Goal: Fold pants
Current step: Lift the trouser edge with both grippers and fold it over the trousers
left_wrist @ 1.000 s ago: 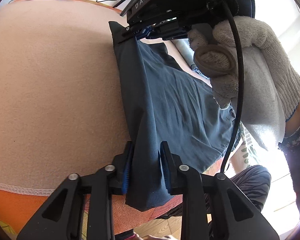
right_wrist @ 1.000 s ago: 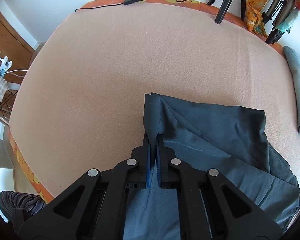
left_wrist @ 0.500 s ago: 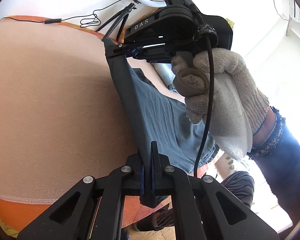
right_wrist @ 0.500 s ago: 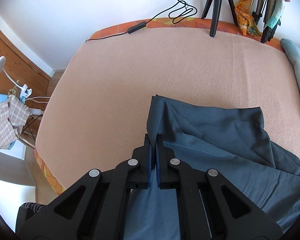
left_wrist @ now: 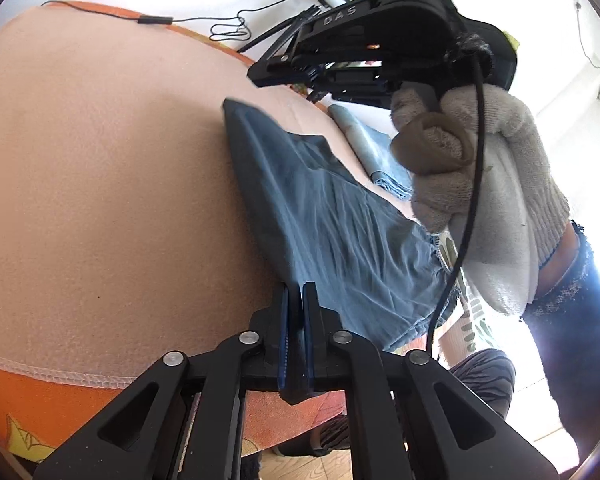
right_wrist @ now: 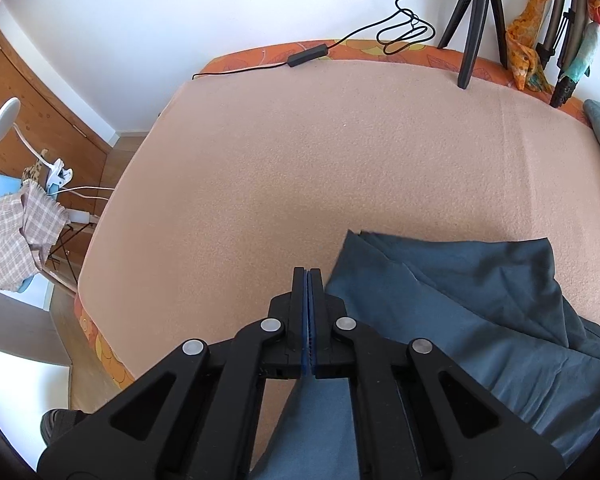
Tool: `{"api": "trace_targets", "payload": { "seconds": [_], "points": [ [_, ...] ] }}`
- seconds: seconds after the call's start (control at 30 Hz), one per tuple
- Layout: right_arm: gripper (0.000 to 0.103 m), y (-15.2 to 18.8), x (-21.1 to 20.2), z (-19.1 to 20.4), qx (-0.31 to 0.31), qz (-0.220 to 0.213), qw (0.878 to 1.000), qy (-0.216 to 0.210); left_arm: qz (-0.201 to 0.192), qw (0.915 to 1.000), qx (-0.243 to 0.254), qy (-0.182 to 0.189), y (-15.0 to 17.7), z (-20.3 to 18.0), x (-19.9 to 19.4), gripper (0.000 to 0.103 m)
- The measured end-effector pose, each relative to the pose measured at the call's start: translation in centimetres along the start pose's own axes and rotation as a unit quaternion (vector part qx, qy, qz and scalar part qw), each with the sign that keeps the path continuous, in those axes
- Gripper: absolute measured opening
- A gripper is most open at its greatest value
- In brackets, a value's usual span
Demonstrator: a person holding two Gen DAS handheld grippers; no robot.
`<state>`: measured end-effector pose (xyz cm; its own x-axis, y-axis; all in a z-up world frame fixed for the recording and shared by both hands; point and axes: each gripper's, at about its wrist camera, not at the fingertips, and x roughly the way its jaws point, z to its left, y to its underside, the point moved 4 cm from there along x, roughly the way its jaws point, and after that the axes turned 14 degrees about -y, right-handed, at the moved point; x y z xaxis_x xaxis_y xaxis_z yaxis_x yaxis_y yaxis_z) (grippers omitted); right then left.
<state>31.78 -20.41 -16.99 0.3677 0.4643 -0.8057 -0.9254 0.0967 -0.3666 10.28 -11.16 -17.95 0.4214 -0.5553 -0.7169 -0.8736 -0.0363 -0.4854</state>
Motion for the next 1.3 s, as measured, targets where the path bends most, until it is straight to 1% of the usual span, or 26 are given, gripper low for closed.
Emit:
{"api": "trace_targets", "payload": {
  "seconds": [0.07, 0.1, 0.13, 0.2, 0.23, 0.27, 0.3, 0.33, 0.37, 0.4, 0.5, 0.53, 0.6, 0.73, 0.8, 0.83, 0.9, 0.93, 0.97, 1.03, 1.07, 1.1, 1.17, 1.2, 1.27, 1.3],
  "points": [
    [0.001, 0.0, 0.1, 0.4, -0.008, 0.007, 1.000, 0.006, 0.000, 0.9999, -0.012, -0.004, 0.0, 0.3, -0.1, 0.013],
    [0.001, 0.0, 0.2, 0.5, -0.012, 0.013, 1.000, 0.007, 0.004, 0.9998, -0.017, -0.011, 0.0, 0.5, 0.1, 0.019],
    [0.001, 0.1, 0.3, 0.5, -0.013, 0.019, 1.000, 0.007, 0.011, 0.9995, -0.023, -0.016, 0.0, 0.6, 0.3, 0.019],
    [0.001, 0.4, 0.7, 0.4, -0.015, 0.037, 0.999, 0.008, 0.018, 0.9994, -0.026, -0.013, 0.4, 0.6, 0.5, 0.021],
    [0.005, 0.5, 1.0, 0.3, -0.017, 0.048, 0.999, 0.012, 0.019, 0.9994, -0.025, -0.015, 0.6, 0.5, 0.5, 0.021],
    [0.016, 0.6, 1.2, 0.2, -0.017, 0.053, 0.998, 0.022, 0.022, 0.9993, -0.024, -0.018, 0.7, 0.5, 0.7, 0.025],
    [0.024, 0.7, 1.5, 0.0, -0.019, 0.059, 0.998, 0.033, 0.025, 0.9991, -0.025, -0.024, 0.7, 0.5, 1.0, 0.029],
    [0.039, 0.8, 1.9, -0.2, -0.021, 0.063, 0.997, 0.044, 0.029, 0.9987, -0.028, -0.031, 0.7, 0.5, 1.3, 0.031],
    [0.049, 0.8, 2.3, -0.3, -0.022, 0.066, 0.996, 0.053, 0.034, 0.9983, -0.031, -0.035, 0.7, 0.6, 1.4, 0.031],
    [0.049, 0.9, 2.8, -0.5, -0.024, 0.071, 0.995, 0.061, 0.033, 0.9984, -0.035, -0.029, 0.8, 0.7, 1.4, 0.031],
    [0.049, 1.3, 4.6, -0.7, -0.035, 0.093, 0.991, 0.091, 0.030, 0.9988, -0.031, -0.024, 0.8, 0.7, 1.5, 0.031],
    [0.049, 1.4, 5.2, -0.8, -0.041, 0.100, 0.988, 0.109, 0.030, 0.9990, -0.031, -0.016, 0.8, 0.6, 1.5, 0.030],
    [0.049, 1.7, 6.3, -1.0, -0.044, 0.115, 0.984, 0.130, 0.026, 0.9991, -0.032, 0.012, 0.9, 0.1, 1.4, 0.028],
    [0.049, 2.1, 7.5, -1.4, -0.046, 0.135, 0.977, 0.156, 0.016, 0.9996, 0.011, 0.020, 1.0, -1.7, 1.0, 0.028],
    [0.049, 1.9, 7.5, -1.4, -0.045, 0.136, 0.977, 0.159, 0.014, 0.9996, 0.016, 0.019, 1.0, -2.1, 1.0, 0.028],
    [0.047, 1.9, 7.5, -1.4, -0.045, 0.139, 0.976, 0.159, 0.014, 0.9996, 0.014, 0.020, 1.0, -2.1, 1.0, 0.028],
    [0.032, 1.8, 7.4, -1.6, -0.044, 0.140, 0.976, 0.163, 0.014, 0.9997, 0.011, 0.018, 1.0, -1.9, 0.8, 0.028],
    [0.019, 1.8, 7.3, -1.7, -0.047, 0.140, 0.975, 0.167, 0.011, 0.9998, 0.012, 0.015, 0.9, -1.9, 0.6, 0.028],
    [0.014, 1.8, 7.2, -1.8, -0.050, 0.140, 0.975, 0.168, 0.009, 0.9998, 0.012, 0.011, 0.8, -1.8, 0.5, 0.028],
    [0.008, 1.9, 6.8, -2.0, -0.052, 0.133, 0.977, 0.157, 0.007, 0.9999, 0.012, -0.007, 0.9, -1.5, 0.0, 0.029],
    [0.005, 1.9, 6.5, -2.0, -0.053, 0.126, 0.979, 0.154, 0.007, 0.9997, 0.010, -0.020, 0.8, -1.1, 0.0, 0.036],
    [0.005, 1.9, 6.1, -2.1, -0.051, 0.118, 0.980, 0.150, 0.008, 0.9995, 0.005, -0.029, 0.7, -0.7, 0.1, 0.038],
    [0.004, 1.7, 5.1, -2.3, -0.040, 0.096, 0.986, 0.133, 0.022, 0.9989, -0.009, -0.040, 0.8, 0.3, 0.8, 0.038],
    [0.004, 1.6, 4.6, -2.3, -0.033, 0.087, 0.988, 0.122, 0.030, 0.9986, -0.017, -0.041, 0.9, 0.8, 1.1, 0.038],
    [0.004, 1.3, 3.3, -2.4, -0.023, 0.069, 0.992, 0.100, 0.024, 0.9989, -0.020, -0.035, 0.8, 1.0, 1.2, 0.038],
    [0.004, 1.2, 2.7, -2.5, -0.018, 0.062, 0.994, 0.092, 0.024, 0.9991, -0.015, -0.031, 0.7, 0.9, 1.4, 0.035]
  ]
}}
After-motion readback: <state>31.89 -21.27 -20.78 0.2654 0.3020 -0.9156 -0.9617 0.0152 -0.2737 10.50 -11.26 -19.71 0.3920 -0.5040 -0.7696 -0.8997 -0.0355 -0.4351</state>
